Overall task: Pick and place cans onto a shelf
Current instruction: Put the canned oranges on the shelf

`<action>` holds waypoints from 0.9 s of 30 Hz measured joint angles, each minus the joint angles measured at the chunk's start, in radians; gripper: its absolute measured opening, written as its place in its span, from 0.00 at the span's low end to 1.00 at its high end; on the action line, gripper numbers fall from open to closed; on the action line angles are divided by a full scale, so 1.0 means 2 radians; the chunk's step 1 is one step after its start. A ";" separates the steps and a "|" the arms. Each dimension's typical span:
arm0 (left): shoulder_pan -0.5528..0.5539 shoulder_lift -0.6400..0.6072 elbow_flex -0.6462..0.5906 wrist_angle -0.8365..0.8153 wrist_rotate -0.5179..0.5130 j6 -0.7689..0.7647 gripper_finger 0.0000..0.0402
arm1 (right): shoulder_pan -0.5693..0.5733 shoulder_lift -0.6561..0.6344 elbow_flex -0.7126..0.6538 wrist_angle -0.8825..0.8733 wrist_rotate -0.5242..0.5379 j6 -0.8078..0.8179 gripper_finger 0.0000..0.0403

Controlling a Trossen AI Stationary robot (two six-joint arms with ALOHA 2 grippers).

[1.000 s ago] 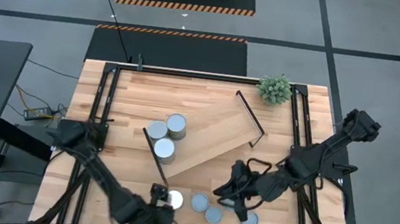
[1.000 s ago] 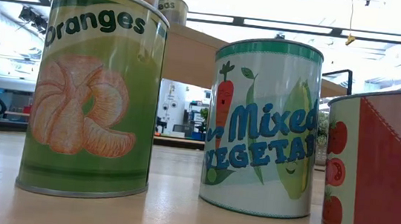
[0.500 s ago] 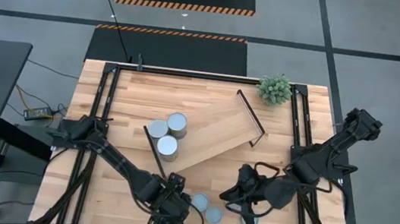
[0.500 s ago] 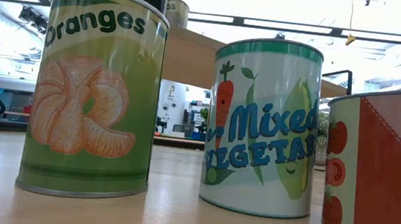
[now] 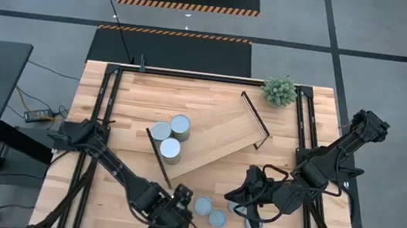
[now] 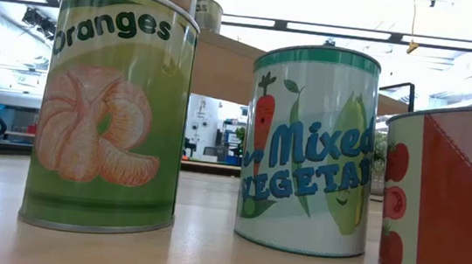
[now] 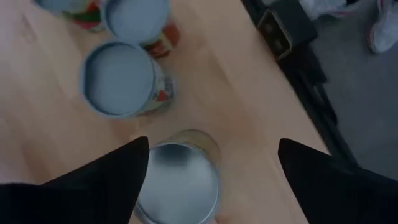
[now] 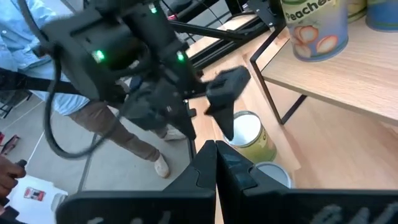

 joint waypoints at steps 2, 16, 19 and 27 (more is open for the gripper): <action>0.009 0.008 0.000 0.003 0.009 0.001 0.89 | 0.000 0.000 0.000 0.000 0.000 0.001 0.01; -0.083 0.007 0.009 0.012 -0.014 -0.094 0.88 | 0.006 0.000 0.000 -0.023 -0.017 0.013 0.01; -0.109 0.007 0.003 0.015 -0.037 -0.209 0.88 | 0.006 0.007 0.000 -0.010 -0.018 -0.004 0.01; -0.159 0.008 -0.060 0.036 -0.110 -0.384 0.78 | -0.021 0.074 0.000 0.098 -0.089 -0.055 0.01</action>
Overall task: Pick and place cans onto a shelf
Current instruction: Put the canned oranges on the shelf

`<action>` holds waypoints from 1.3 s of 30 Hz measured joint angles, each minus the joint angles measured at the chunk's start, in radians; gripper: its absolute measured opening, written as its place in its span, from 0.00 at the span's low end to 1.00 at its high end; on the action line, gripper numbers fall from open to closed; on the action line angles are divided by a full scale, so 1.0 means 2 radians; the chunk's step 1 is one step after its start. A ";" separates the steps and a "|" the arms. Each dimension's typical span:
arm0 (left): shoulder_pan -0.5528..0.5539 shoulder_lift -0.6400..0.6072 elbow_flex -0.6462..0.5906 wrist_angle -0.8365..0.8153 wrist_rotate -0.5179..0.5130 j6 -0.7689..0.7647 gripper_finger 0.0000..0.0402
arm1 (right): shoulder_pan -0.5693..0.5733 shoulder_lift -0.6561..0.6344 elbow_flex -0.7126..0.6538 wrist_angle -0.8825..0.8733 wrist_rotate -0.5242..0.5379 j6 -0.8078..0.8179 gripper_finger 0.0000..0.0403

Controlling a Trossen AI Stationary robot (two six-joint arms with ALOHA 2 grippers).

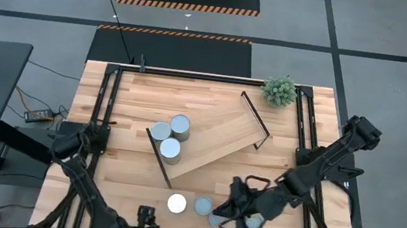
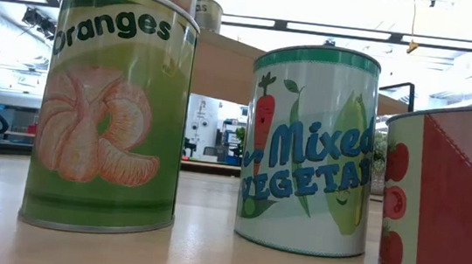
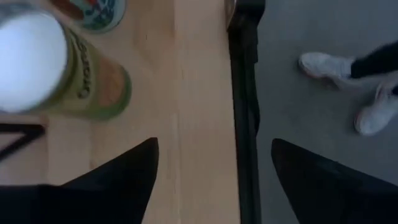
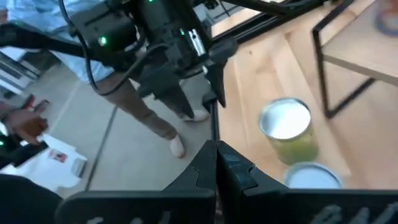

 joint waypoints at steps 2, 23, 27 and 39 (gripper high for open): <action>-0.005 0.000 -0.020 0.020 -0.013 -0.024 0.74 | -0.007 0.018 0.000 0.020 -0.009 0.000 0.01; -0.019 -0.001 -0.211 0.233 -0.190 -0.189 0.49 | -0.023 0.133 0.140 -0.092 -0.043 -0.031 0.01; -0.023 -0.023 -0.256 0.258 -0.204 -0.194 0.44 | -0.023 0.130 0.140 -0.092 -0.055 -0.022 0.01; -0.033 -0.094 -0.410 0.491 -0.234 -0.128 0.38 | -0.031 0.129 0.140 -0.104 -0.069 -0.028 0.01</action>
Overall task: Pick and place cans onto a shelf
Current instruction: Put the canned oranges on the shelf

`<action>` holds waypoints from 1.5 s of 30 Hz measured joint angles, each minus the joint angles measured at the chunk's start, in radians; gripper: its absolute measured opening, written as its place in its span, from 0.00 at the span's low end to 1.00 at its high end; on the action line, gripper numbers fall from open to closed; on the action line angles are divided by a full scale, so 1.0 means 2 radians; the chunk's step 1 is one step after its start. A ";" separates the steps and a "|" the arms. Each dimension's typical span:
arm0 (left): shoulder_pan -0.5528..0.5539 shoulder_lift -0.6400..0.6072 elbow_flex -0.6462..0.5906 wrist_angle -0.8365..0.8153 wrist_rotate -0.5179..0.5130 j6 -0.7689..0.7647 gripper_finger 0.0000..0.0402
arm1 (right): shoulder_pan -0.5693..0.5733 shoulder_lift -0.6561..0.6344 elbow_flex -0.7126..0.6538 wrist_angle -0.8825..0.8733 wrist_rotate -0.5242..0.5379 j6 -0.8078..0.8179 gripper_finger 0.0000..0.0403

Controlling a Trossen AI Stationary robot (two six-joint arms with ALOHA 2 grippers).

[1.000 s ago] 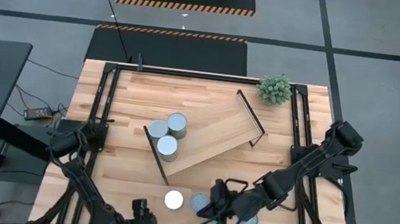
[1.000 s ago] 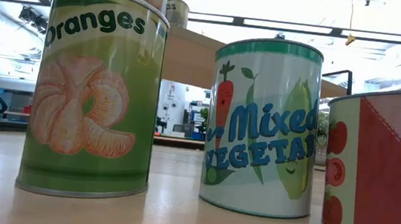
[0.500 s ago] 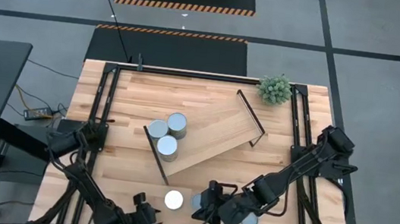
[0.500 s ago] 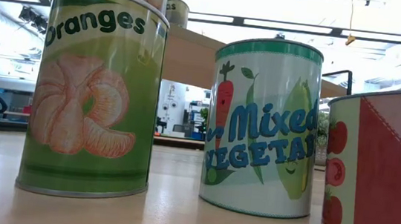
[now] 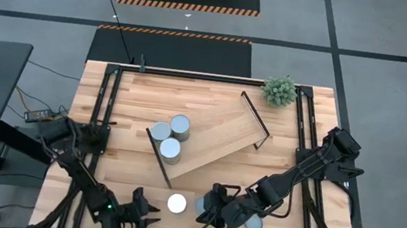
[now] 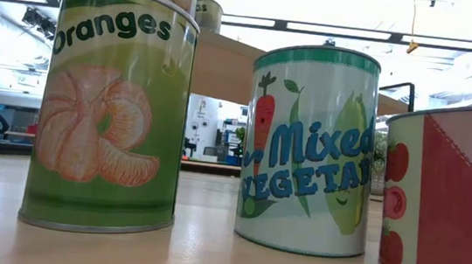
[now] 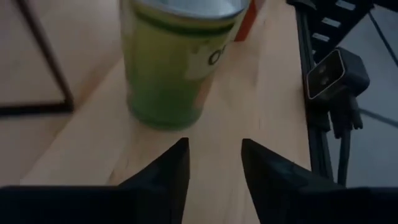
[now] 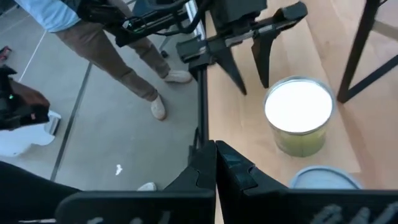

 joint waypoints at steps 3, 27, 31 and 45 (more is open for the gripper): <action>0.014 0.000 0.001 0.011 0.011 0.041 0.45 | -0.005 0.000 0.000 0.003 -0.002 0.001 0.01; 0.100 0.025 0.002 0.087 0.048 0.145 0.99 | -0.006 0.001 0.000 0.004 -0.005 0.010 0.01; 0.107 0.031 0.012 0.089 0.049 0.153 0.98 | -0.006 0.001 0.000 0.004 -0.005 0.010 0.01; 0.110 0.031 0.023 0.103 0.040 0.125 0.74 | -0.011 0.001 0.000 0.002 -0.044 -0.005 0.01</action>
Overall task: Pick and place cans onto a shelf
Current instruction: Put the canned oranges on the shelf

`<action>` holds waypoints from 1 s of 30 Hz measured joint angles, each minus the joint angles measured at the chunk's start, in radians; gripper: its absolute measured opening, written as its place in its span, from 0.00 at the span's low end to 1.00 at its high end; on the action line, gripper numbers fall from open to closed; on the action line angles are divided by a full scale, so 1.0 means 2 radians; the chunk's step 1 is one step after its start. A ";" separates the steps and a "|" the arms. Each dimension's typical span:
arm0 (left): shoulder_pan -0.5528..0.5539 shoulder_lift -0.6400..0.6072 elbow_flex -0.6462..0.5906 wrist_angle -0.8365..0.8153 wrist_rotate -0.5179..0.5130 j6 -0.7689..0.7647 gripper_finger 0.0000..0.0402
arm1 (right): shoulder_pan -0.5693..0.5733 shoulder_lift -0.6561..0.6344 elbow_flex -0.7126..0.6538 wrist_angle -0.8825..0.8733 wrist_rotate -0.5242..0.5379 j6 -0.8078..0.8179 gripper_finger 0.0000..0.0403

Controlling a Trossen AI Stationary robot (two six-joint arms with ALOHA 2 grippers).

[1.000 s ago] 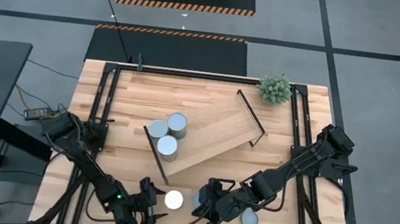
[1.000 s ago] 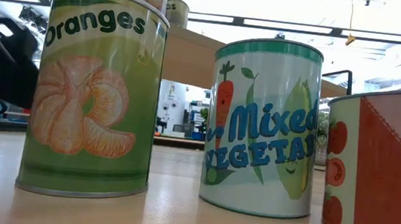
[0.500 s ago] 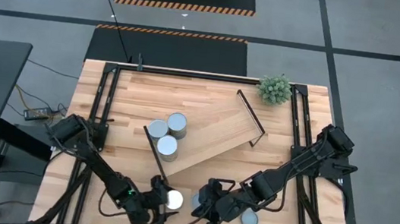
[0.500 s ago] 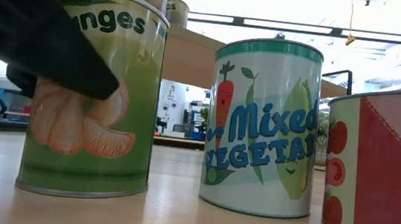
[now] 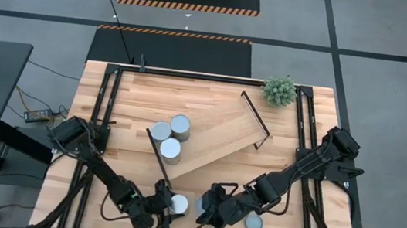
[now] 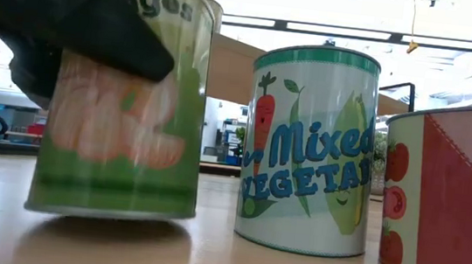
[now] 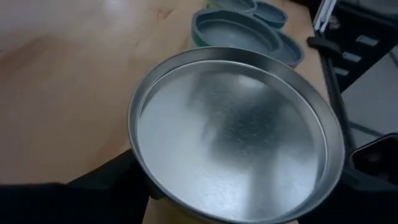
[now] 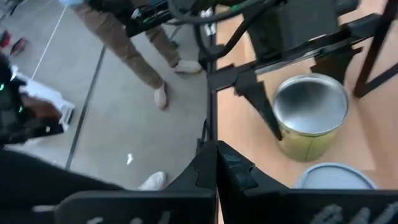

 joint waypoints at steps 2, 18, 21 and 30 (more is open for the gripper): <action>0.000 -0.001 0.000 0.010 0.000 -0.004 0.74 | -0.003 0.000 0.000 -0.004 -0.009 -0.014 0.01; 0.007 -0.005 0.194 -0.263 0.008 0.047 0.74 | -0.006 -0.009 0.000 -0.063 -0.002 -0.073 0.35; 0.011 -0.005 0.209 -0.300 0.012 0.044 0.74 | -0.006 -0.009 0.000 -0.068 -0.016 -0.107 0.47; 0.014 -0.005 0.240 -0.307 0.009 0.046 0.74 | -0.007 -0.009 0.000 -0.101 0.038 -0.134 0.75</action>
